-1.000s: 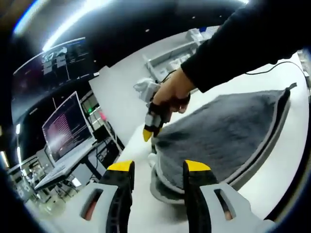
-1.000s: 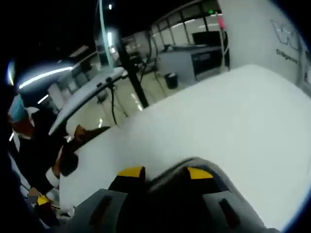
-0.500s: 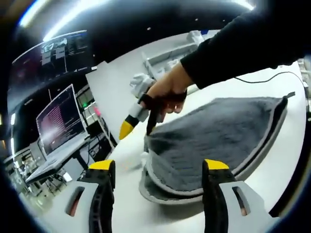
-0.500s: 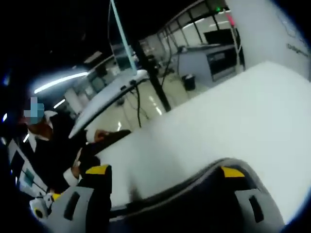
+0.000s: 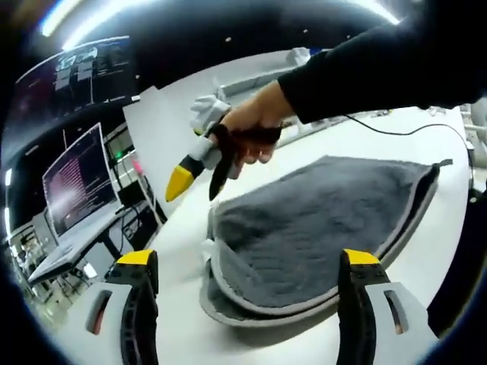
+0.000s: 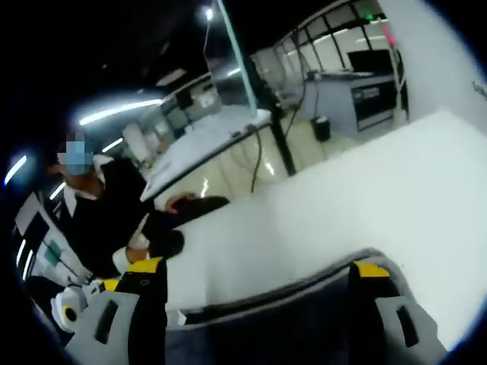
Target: Open the folded towel by lifting each exposed corner and separating the folded layers until the towel lies flat within the target outline without major curled edges
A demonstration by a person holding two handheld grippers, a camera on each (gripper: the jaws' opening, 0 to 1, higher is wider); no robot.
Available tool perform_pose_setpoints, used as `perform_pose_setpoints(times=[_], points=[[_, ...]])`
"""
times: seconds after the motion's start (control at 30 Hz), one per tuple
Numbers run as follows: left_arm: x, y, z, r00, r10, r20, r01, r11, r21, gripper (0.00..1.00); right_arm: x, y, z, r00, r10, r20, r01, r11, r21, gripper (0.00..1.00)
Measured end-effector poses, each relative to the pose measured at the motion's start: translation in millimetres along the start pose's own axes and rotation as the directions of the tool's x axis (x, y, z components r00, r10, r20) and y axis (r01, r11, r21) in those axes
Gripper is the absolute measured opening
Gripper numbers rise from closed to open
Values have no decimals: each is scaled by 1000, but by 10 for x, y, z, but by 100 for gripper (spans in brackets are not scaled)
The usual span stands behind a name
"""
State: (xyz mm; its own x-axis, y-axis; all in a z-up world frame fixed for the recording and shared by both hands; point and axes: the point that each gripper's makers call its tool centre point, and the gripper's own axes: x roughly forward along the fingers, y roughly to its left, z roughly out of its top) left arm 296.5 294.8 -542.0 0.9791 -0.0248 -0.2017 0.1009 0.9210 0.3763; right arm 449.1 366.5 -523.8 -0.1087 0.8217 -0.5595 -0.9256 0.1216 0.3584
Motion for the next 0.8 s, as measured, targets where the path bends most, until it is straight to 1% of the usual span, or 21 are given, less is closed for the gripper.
perform_pose_setpoints(times=[0.07, 0.1, 0.13, 0.17, 0.23, 0.3, 0.33, 0.4, 0.47, 0.53, 0.63, 0.73, 0.77, 0.8], points=[[-4, -11, 32, 1000, -10, 4, 10, 1000, -8, 96, -82, 33, 14, 1000, -3, 5, 3, 1000, -15, 100], [-4, -20, 47, 1000, -16, 7, 16, 1000, -13, 97, -133, 35, 17, 1000, -16, 2, 16, 999, -35, 100], [-2, -32, 58, 1000, -23, 8, 23, 1000, -17, 98, -194, 24, 24, 999, -36, 2, 36, 996, -82, 100], [-1, -43, 66, 1000, -30, 7, 30, 999, -20, 98, -251, 52, 53, 999, -41, 23, 43, 993, -111, 100], [-5, -73, 87, 999, -47, 12, 47, 999, -27, 100, -358, 105, 52, 999, -40, 36, 44, 993, -111, 100], [-15, -149, 63, 996, -91, -8, 90, 995, -32, 100, -503, 137, 74, 997, -43, 64, 51, 992, -120, 100], [-21, -181, 71, 994, -111, -7, 111, 993, -47, 100, -567, 128, 90, 995, -53, 79, 63, 990, -129, 100], [-41, -224, 119, 990, -138, 17, 138, 987, -83, 100, -694, 108, 100, 993, -70, 93, 84, 985, -148, 100], [-59, -254, 129, 987, -157, 15, 158, 982, -102, 100, -799, 79, 97, 991, -82, 105, 97, 985, -144, 100], [-72, -300, 154, 983, -182, 24, 183, 974, -133, 100, -877, 40, 63, 989, -102, 103, 117, 981, -155, 100], [-91, -356, 229, 976, -208, 60, 216, 958, -188, 100, -977, 16, 3, 988, -119, 100, 135, 976, -172, 100], [-116, -405, 329, 968, -224, 116, 248, 930, -273, 100, -1081, 19, -25, 985, -131, 116, 151, 971, -183, 100], [-120, -417, 340, 965, -232, 123, 259, 922, -289, 100, -1114, 19, -34, 983, -136, 120, 157, 970, -187, 100], [-123, -437, 357, 960, -244, 136, 275, 909, -313, 100, -1144, 19, -48, 983, -141, 120, 163, 968, -192, 99]])
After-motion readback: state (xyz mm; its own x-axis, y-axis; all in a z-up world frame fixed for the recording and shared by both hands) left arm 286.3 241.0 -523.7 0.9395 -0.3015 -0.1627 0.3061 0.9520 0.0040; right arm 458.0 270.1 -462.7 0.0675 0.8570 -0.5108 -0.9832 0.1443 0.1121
